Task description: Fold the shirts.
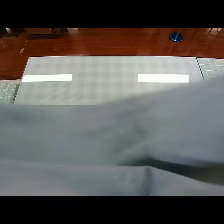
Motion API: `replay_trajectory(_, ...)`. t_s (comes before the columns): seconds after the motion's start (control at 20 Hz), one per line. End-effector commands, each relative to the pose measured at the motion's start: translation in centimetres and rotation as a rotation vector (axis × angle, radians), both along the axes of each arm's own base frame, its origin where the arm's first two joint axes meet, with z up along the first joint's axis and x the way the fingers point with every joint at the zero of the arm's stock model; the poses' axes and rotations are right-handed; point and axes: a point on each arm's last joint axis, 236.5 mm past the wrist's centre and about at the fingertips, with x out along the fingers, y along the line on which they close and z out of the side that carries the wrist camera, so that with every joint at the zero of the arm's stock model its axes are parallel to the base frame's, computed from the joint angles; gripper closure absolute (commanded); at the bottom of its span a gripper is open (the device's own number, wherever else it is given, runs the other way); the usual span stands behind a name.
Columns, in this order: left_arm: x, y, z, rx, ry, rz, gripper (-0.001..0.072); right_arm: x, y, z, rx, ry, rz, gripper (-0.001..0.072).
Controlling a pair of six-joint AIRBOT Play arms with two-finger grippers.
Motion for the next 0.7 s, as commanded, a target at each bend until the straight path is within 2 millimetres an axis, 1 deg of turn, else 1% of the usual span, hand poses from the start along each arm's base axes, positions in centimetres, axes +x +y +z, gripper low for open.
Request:
replay_trajectory(0.0,-1.0,0.7,-6.2,-0.064,0.290,0.022,0.0690,-1.6,-2.3,-7.2,-0.022,0.316,-0.109,0.0693)
replay_trajectory(0.05,-0.3,1.1,-9.0,-0.040,0.425,0.016,0.0690,-0.5,-2.5,-7.9,-0.019,0.352,-0.093,0.0693)
replay_trajectory(0.1,0.8,1.8,-12.0,0.012,0.557,0.015,0.0690,1.2,-3.4,-9.7,-0.011,0.430,-0.091,0.0693)
replay_trajectory(0.15,2.2,2.4,-13.7,0.023,0.614,0.008,0.0690,3.1,-4.0,-12.3,0.021,0.528,-0.074,0.0693)
replay_trajectory(0.25,5.5,4.7,-19.5,0.025,0.807,0.035,0.0690,6.9,-5.0,-19.4,0.120,0.758,-0.010,0.0693)
replay_trajectory(0.3,7.6,5.7,-22.8,0.005,0.898,0.033,0.0690,8.9,-5.0,-22.9,0.183,0.848,0.034,0.0693)
replay_trajectory(0.35,9.9,6.5,-25.7,-0.033,0.949,0.032,0.0690,10.8,-5.6,-25.9,0.239,0.916,0.045,0.0693)
replay_trajectory(0.4,12.6,6.9,-28.7,-0.094,0.982,0.023,0.0690,12.9,-6.5,-28.9,0.292,0.977,0.043,0.0693)
replay_trajectory(0.45,14.9,6.8,-31.6,-0.147,1.017,-0.010,0.0690,15.0,-7.4,-31.5,0.334,1.032,0.042,0.0693)
replay_trajectory(0.5,16.9,6.2,-33.6,-0.189,1.039,-0.060,0.0690,17.0,-8.0,-33.4,0.350,1.071,0.051,0.0693)
replay_trajectory(0.55,19.1,6.0,-35.0,-0.230,1.042,-0.083,0.0690,19.5,-8.3,-34.9,0.346,1.091,0.079,0.0693)
replay_trajectory(0.6,21.6,6.0,-36.1,-0.258,1.036,-0.087,0.0690,22.0,-8.3,-36.0,0.341,1.084,0.104,0.0693)
replay_trajectory(0.65,24.0,6.1,-36.8,-0.262,1.027,-0.090,0.0690,24.7,-8.2,-36.6,0.333,1.053,0.120,0.0692)
